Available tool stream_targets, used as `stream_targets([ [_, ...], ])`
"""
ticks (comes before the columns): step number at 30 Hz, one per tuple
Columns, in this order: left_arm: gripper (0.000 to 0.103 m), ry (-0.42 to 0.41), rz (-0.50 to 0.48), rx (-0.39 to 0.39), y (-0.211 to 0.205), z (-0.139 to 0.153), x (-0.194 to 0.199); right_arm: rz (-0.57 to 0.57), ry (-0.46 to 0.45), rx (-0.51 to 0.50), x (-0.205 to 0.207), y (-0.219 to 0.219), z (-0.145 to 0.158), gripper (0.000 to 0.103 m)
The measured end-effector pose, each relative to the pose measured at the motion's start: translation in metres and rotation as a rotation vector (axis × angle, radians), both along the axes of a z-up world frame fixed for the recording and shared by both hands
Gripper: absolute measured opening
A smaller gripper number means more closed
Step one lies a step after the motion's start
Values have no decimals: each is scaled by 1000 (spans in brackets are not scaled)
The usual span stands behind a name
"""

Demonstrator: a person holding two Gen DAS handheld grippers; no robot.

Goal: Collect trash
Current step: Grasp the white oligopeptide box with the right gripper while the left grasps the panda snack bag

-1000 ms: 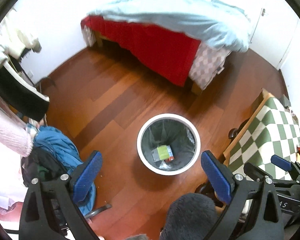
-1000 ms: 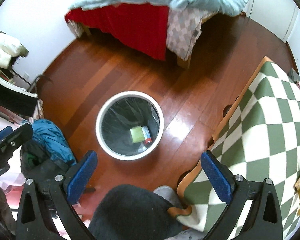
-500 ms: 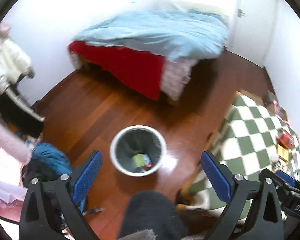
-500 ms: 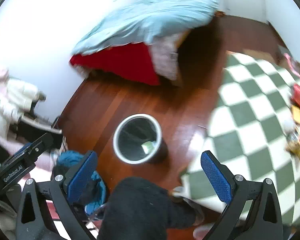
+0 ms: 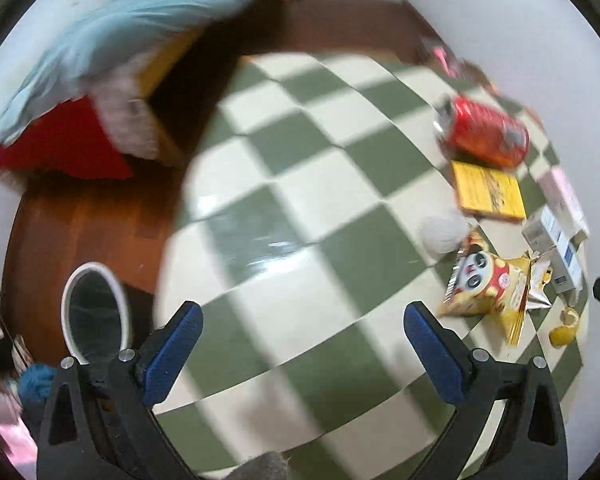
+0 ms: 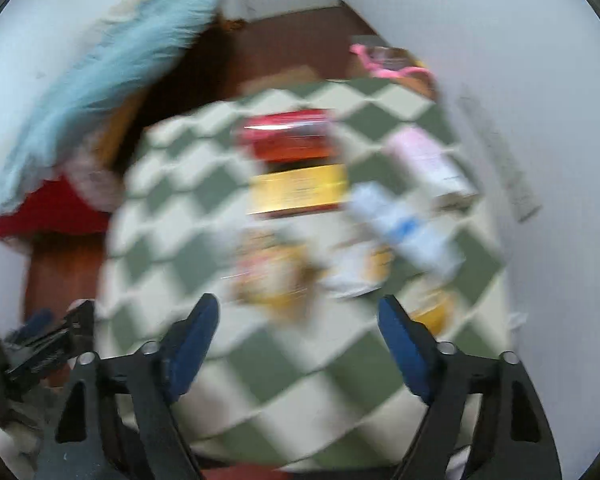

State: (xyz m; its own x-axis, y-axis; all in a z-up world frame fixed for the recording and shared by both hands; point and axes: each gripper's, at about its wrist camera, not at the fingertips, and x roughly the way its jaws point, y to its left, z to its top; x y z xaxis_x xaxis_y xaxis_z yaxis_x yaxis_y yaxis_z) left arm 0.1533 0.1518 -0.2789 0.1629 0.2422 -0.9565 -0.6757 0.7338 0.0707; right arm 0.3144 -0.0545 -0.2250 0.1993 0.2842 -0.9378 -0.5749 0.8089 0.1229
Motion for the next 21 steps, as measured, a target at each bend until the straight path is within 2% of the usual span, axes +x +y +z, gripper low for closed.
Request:
stream_targets([
  [4, 103, 86, -65, 20, -22, -25, 43, 40, 11, -174, 74, -17, -50, 80],
  [8, 103, 105, -86, 19, -31, -33, 54, 125, 20, -250, 107, -14, -87, 76],
  [13, 103, 83, -89, -3, -36, -29, 58, 202, 60, -216, 119, 2, -111, 73],
  [15, 103, 64, -97, -12, -39, -23, 62, 196, 87, -186, 119, 8, -117, 53],
  [16, 103, 44, -103, -30, -42, -18, 63, 187, 104, -161, 120, 7, -119, 52],
  [19, 102, 10, -109, -91, -47, -12, 66, 96, 112, -146, 124, -4, -118, 47],
  [21, 102, 10, -121, -140, -54, -18, 75, -1, 110, -150, 126, -22, -113, 45],
])
